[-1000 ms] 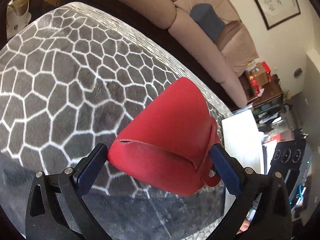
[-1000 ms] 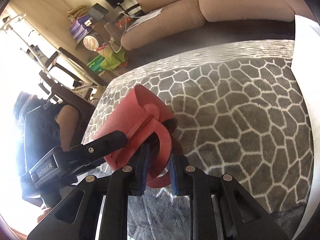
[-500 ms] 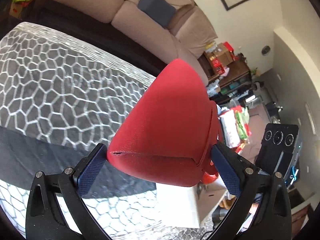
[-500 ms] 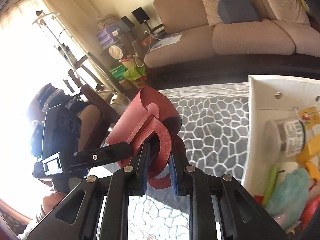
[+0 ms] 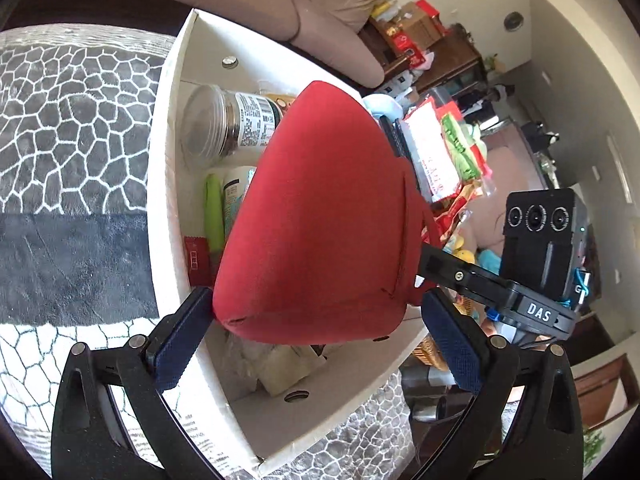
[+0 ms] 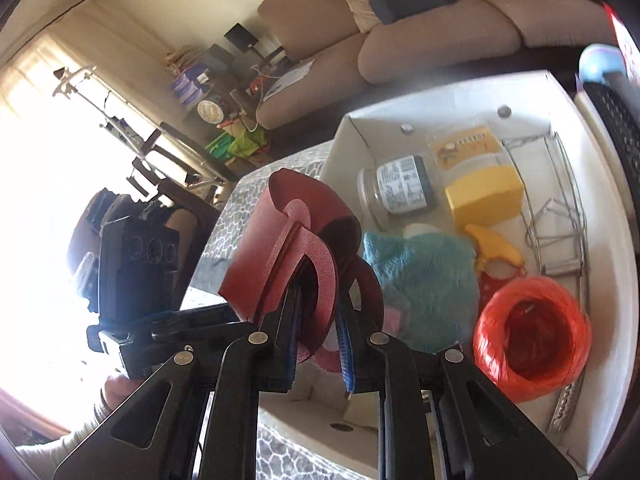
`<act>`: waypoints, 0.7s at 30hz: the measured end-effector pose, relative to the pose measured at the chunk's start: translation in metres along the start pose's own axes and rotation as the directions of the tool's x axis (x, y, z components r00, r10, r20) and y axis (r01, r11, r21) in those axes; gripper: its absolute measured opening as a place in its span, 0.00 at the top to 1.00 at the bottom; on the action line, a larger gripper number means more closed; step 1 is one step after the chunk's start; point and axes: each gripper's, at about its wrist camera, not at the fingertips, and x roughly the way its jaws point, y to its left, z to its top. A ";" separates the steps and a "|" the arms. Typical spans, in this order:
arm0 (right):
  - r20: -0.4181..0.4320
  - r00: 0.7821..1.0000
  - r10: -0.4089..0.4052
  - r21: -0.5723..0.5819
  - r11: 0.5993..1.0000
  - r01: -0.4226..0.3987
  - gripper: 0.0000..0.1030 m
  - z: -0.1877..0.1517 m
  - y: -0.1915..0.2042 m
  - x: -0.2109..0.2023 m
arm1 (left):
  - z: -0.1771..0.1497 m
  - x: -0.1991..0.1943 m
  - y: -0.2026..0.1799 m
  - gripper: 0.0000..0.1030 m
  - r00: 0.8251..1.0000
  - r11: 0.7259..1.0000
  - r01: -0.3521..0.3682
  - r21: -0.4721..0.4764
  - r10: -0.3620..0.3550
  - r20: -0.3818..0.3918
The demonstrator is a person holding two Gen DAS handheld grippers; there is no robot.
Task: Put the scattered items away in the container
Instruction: 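Lift the red bag and carry it over the white box with the right tool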
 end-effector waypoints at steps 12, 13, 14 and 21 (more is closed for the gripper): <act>-0.220 0.973 -0.070 -0.095 0.994 0.050 0.83 -0.012 -0.043 0.048 | 0.021 0.008 -0.014 0.00 0.998 0.998 -0.056 -0.010 0.056 0.035; -0.225 0.971 -0.087 -0.107 0.992 0.064 0.85 -0.008 -0.042 0.056 | 0.023 0.011 -0.018 0.00 0.993 0.994 -0.109 0.002 0.109 0.044; -0.223 0.969 -0.110 -0.127 0.988 0.083 0.86 -0.003 -0.039 0.061 | 0.025 0.015 -0.021 0.00 0.988 0.989 -0.149 0.022 0.148 0.054; -0.245 0.922 -0.300 -0.275 0.933 0.230 0.91 0.014 -0.027 0.085 | 0.043 0.008 -0.020 0.00 0.997 0.999 -0.051 -0.013 0.051 0.065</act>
